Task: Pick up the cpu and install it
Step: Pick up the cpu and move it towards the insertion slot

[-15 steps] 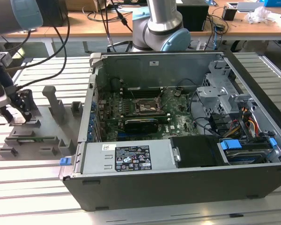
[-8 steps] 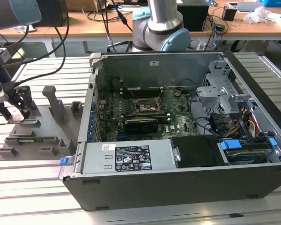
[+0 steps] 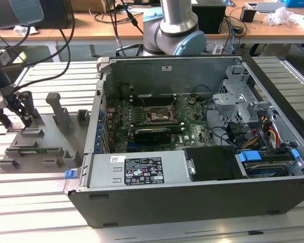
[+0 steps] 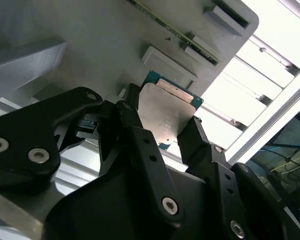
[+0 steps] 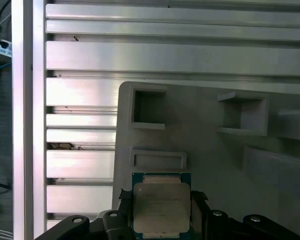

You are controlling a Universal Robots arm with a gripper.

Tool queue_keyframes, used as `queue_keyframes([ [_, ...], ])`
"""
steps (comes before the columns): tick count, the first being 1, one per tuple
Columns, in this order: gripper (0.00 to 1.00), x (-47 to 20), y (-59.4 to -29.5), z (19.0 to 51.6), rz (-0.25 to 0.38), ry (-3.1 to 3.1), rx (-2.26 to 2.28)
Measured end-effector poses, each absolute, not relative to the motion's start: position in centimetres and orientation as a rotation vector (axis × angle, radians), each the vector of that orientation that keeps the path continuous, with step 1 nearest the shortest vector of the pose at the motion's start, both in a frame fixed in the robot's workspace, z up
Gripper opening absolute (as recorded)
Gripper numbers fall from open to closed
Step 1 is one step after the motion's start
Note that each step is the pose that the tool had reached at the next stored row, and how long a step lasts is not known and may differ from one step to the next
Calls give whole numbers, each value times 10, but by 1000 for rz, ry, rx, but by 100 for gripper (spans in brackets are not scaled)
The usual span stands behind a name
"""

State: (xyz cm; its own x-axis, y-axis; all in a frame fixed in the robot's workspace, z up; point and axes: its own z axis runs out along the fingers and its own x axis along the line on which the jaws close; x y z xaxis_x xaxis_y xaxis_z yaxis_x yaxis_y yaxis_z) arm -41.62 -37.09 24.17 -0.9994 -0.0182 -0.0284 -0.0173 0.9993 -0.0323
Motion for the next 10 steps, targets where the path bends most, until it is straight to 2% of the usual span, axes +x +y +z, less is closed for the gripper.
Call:
queue_keyframes([
  [10,55,-416,-371,249,-50,3112,-28],
])
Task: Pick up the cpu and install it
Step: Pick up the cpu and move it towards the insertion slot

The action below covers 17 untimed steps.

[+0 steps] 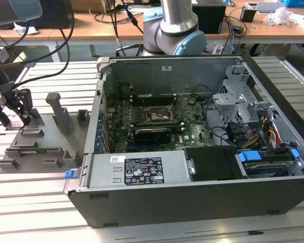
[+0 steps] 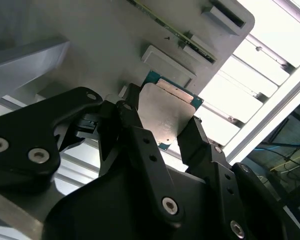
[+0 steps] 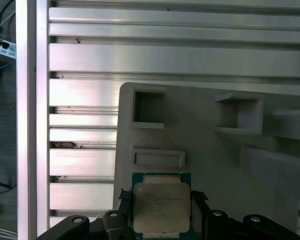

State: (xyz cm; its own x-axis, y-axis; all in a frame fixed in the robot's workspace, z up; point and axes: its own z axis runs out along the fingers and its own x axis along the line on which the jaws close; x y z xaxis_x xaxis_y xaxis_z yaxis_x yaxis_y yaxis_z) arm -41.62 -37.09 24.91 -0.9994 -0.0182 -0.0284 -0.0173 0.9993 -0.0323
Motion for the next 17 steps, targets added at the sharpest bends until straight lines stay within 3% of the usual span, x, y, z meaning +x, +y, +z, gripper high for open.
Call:
queue_keyframes([
  [17,55,-416,-371,267,-50,3112,-28],
])
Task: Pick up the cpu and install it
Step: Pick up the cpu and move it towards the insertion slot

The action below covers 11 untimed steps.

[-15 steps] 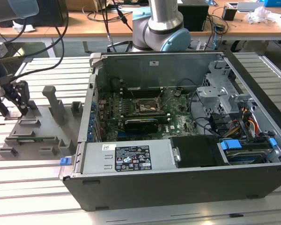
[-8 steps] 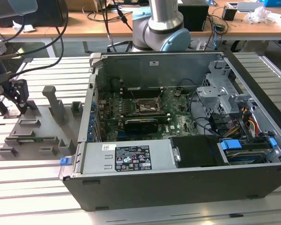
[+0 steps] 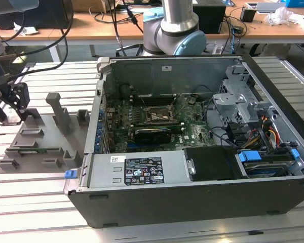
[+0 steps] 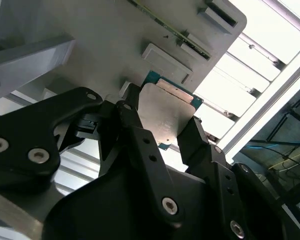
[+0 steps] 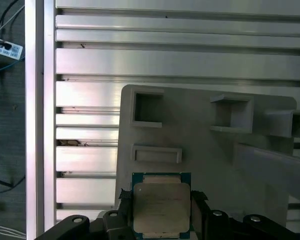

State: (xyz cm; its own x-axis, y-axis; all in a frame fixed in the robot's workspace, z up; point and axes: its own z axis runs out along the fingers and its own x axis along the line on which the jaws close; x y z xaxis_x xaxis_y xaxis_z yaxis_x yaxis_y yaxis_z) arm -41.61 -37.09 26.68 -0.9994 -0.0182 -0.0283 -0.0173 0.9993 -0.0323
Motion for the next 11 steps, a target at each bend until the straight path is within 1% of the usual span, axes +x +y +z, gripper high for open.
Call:
queue_keyframes([
  [11,55,-416,-371,283,-50,3112,-28],
])
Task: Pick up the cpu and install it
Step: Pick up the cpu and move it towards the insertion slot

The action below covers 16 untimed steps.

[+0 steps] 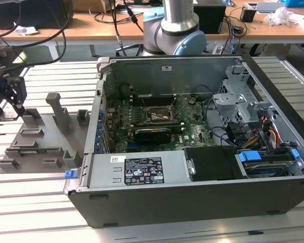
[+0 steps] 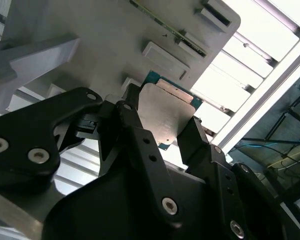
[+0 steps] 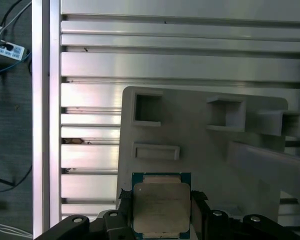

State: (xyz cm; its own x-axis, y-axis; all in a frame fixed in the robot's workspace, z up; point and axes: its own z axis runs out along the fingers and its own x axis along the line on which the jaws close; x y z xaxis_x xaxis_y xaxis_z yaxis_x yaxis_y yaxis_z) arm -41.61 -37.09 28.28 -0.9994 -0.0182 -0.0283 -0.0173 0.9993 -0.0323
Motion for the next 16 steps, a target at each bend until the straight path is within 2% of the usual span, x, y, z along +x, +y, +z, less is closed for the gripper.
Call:
queue_keyframes([
  [16,55,-416,-371,301,-50,3112,-28],
])
